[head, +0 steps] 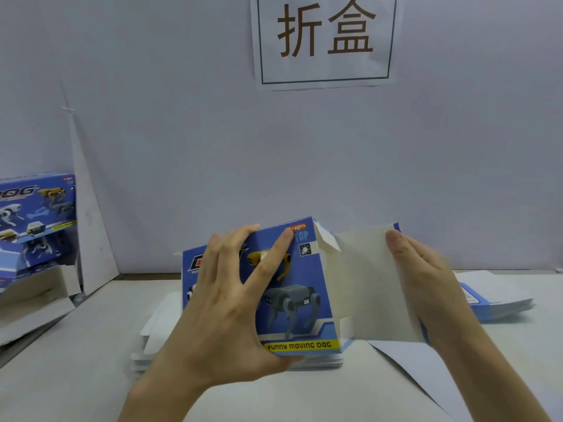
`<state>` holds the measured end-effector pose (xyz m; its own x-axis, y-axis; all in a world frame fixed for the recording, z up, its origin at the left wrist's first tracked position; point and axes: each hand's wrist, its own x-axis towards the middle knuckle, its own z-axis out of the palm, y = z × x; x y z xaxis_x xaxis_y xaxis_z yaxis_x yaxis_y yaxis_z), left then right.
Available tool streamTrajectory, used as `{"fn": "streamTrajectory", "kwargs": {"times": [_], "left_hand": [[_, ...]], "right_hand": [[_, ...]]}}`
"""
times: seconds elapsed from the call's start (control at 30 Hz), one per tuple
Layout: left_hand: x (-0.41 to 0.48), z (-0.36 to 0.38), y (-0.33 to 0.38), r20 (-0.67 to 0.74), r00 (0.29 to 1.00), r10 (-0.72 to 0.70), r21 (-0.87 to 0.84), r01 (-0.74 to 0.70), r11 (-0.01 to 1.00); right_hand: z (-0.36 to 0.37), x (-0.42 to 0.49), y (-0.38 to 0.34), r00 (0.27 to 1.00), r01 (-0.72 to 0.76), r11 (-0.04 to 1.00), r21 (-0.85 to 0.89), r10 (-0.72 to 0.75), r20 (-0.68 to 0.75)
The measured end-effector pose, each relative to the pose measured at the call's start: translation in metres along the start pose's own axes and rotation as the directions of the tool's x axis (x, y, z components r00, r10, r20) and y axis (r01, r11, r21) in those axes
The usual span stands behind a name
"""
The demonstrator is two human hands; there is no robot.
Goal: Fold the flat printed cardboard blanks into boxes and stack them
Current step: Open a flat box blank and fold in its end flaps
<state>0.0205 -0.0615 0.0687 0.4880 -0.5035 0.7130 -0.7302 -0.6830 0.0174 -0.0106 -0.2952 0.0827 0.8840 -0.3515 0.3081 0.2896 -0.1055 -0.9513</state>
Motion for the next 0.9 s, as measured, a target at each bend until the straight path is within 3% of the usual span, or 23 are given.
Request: {"fn": "streamTrajectory", "kwargs": {"times": [0.1, 0.2, 0.27, 0.43, 0.6, 0.67, 0.8, 0.9], "left_hand": [[-0.001, 0.002, -0.003, -0.018, 1.000, 0.007, 0.036, -0.006, 0.999], [-0.001, 0.003, -0.003, -0.053, 0.998, -0.015, 0.023, 0.016, 1.000], [0.000, 0.000, -0.004, -0.069, 0.997, -0.044, 0.021, 0.046, 0.999], [0.002, -0.002, 0.000, -0.098, 0.995, -0.034, 0.067, 0.040, 0.997], [0.002, -0.001, 0.002, -0.103, 0.991, -0.081, 0.049, 0.086, 0.995], [0.003, 0.002, 0.006, -0.114, 0.991, -0.071, 0.060, 0.078, 0.995], [0.002, 0.007, 0.011, -0.110, 0.992, -0.057, 0.080, 0.066, 0.995], [0.002, 0.008, 0.012, -0.099, 0.994, -0.055, 0.074, 0.063, 0.995]], "right_hand": [[0.000, -0.002, 0.000, 0.999, 0.002, 1.000, -0.025, -0.003, -0.042], [-0.003, -0.004, -0.006, 0.990, -0.098, 0.992, 0.082, 0.088, 0.112], [-0.007, -0.003, -0.006, 0.974, -0.084, 0.988, 0.126, 0.055, 0.222], [-0.003, 0.001, 0.001, 0.993, 0.050, 0.994, 0.099, -0.061, 0.104], [-0.003, -0.009, -0.005, 0.939, -0.058, 0.948, 0.314, -0.055, 0.339], [0.004, -0.011, -0.004, 0.922, -0.026, 0.947, 0.321, -0.102, 0.373], [0.031, -0.024, -0.003, 0.928, 0.238, 0.954, 0.180, -0.278, 0.248], [0.044, -0.032, 0.003, 0.897, 0.298, 0.943, 0.149, -0.330, 0.292]]}}
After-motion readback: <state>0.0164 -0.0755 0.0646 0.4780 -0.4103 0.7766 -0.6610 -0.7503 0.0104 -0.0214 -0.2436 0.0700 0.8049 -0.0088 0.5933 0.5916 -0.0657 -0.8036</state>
